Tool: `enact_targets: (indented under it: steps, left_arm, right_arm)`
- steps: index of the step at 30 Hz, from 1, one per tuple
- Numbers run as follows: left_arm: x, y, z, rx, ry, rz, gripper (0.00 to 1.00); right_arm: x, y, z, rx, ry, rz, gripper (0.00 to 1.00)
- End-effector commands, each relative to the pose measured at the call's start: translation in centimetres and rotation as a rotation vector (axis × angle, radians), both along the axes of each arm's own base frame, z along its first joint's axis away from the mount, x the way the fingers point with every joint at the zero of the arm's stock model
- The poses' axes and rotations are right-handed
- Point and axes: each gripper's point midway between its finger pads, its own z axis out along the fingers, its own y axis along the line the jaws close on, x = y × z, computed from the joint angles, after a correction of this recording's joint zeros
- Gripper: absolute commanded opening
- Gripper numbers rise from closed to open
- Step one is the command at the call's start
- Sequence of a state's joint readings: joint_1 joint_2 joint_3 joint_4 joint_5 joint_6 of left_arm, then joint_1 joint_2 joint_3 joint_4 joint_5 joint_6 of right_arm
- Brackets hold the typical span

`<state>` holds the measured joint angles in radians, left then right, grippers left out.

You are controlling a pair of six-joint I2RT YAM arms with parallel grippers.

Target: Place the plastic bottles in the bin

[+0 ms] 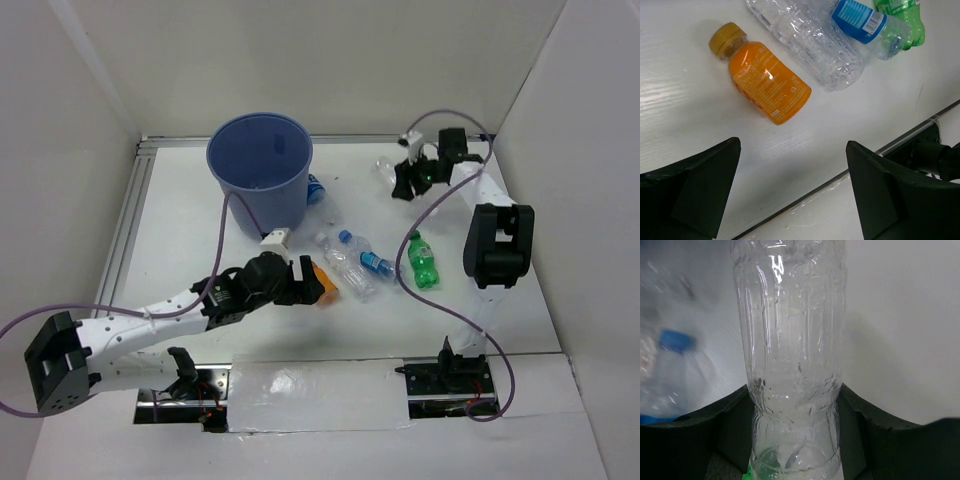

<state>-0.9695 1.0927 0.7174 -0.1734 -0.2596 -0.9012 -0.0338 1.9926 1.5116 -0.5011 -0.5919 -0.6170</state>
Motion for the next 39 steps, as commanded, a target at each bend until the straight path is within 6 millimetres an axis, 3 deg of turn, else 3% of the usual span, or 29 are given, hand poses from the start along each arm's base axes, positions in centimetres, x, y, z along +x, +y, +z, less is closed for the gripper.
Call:
enact_targets:
  steps: [1, 4, 5, 9, 10, 12, 13, 15, 16, 17, 21, 22, 23, 24, 28, 33, 35, 36, 37, 38, 39]
  left_arm:
    - [0.6, -2.2, 0.6, -0.111, 0.033, -0.002, 0.99]
    - [0.9, -2.7, -0.6, -0.111, 0.074, -0.014, 0.99]
    - [0.8, -2.9, -1.0, -0.104, 0.086, -0.021, 0.99]
    - [1.3, -2.7, -2.4, -0.102, 0.127, -0.006, 0.99]
    - [1.4, -2.7, -2.5, -0.115, 0.129, -0.011, 0.99]
    - [1.4, -2.5, -2.9, -0.117, 0.136, -0.010, 0.99]
    - [1.4, -2.5, -3.0, -0.121, 0.133, -0.011, 0.99]
    - [1.3, -2.4, -3.6, -0.112, 0.140, -0.010, 0.99]
    - [1.3, -2.6, -3.7, -0.118, 0.142, -0.018, 0.99]
    - [1.5, -2.8, -3.5, -0.126, 0.136, -0.019, 0.99]
    - [1.7, -3.0, -4.4, -0.103, 0.145, -0.022, 0.99]
    - [1.8, -3.2, -4.2, -0.113, 0.136, -0.023, 0.99]
    - [1.9, -3.3, -4.6, -0.102, 0.134, -0.029, 0.99]
    - [1.9, -3.3, -5.1, -0.090, 0.145, -0.027, 0.99]
    - [2.3, -3.7, -5.6, -0.081, 0.152, -0.026, 0.99]
    - [2.6, -3.9, -6.7, -0.073, 0.165, -0.010, 0.99]
    - [2.9, -4.3, -7.0, -0.070, 0.167, -0.010, 0.99]
    - [3.0, -4.4, -8.0, -0.056, 0.179, -0.008, 0.99]
    - [3.9, -4.6, -7.6, -0.071, 0.167, 0.002, 0.99]
    - [4.4, -5.3, -7.6, -0.070, 0.167, 0.002, 0.99]
    - [4.4, -5.3, -7.6, -0.070, 0.167, 0.002, 0.99]
  right_arm:
    - [0.5, 6.5, 19.5, 0.190, -0.388, 0.223, 0.14]
    - [-0.5, 11.5, 28.5, 0.267, -0.594, 0.336, 0.15]
    - [-1.8, 14.7, 30.4, 0.300, -0.635, 0.408, 0.15]
    - [-4.2, 21.7, 38.4, 0.427, -0.841, 0.526, 0.17]
    - [-4.0, 23.2, 38.3, 0.462, -0.823, 0.529, 0.17]
    - [-5.2, 26.5, 40.2, 0.518, -0.868, 0.566, 0.17]
    - [-4.8, 28.2, 39.6, 0.549, -0.858, 0.580, 0.17]
    - [-5.9, 31.0, 40.5, 0.597, -0.863, 0.619, 0.18]
    - [-5.0, 32.6, 38.5, 0.603, -0.818, 0.626, 0.20]
    - [-5.0, 33.3, 38.8, 0.623, -0.806, 0.619, 0.21]
    - [-4.0, 35.9, 35.7, 0.671, -0.723, 0.588, 0.37]
    - [-3.7, 36.1, 35.2, 0.677, -0.713, 0.585, 0.40]
    - [-2.9, 36.5, 34.2, 0.675, -0.694, 0.565, 0.56]
    - [-3.2, 37.1, 33.7, 0.684, -0.669, 0.568, 0.67]
    - [-3.0, 36.9, 34.5, 0.686, -0.670, 0.539, 0.97]
    - [-2.4, 32.3, 37.2, 0.638, -0.679, 0.420, 1.00]
    - [-1.0, 29.3, 35.6, 0.594, -0.634, 0.344, 1.00]
    - [-2.0, 27.7, 36.4, 0.579, -0.635, 0.340, 1.00]
    - [-1.6, 26.5, 33.7, 0.536, -0.587, 0.319, 1.00]
    - [-1.6, 23.2, 32.0, 0.491, -0.554, 0.277, 1.00]
    - [-2.7, 22.7, 33.6, 0.497, -0.579, 0.281, 1.00]
